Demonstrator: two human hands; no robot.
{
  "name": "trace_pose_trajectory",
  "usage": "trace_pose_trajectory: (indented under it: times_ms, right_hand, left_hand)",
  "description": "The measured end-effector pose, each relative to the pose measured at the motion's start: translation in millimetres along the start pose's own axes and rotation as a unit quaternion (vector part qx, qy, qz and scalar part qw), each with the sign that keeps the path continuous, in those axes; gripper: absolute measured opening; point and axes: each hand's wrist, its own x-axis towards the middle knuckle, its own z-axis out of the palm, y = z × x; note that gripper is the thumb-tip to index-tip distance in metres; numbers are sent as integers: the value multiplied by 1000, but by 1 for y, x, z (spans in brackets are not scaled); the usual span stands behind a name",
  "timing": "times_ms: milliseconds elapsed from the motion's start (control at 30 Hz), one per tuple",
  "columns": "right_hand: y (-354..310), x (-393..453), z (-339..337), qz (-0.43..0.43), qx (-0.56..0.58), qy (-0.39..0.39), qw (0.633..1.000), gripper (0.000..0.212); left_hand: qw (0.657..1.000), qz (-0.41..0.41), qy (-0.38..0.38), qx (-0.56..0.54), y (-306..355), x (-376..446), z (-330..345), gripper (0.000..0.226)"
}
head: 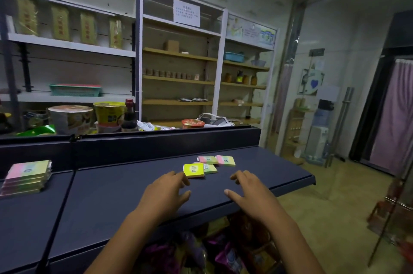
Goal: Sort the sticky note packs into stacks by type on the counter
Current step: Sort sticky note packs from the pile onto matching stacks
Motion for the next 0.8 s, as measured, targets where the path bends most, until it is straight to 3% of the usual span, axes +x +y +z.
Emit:
trace_pose_trajectory:
  times_ms: [800]
  right_hand:
    - [55, 169, 54, -24, -2, -17, 1000, 41]
  left_hand:
    - [996, -59, -21, -68, -80, 163, 85, 25]
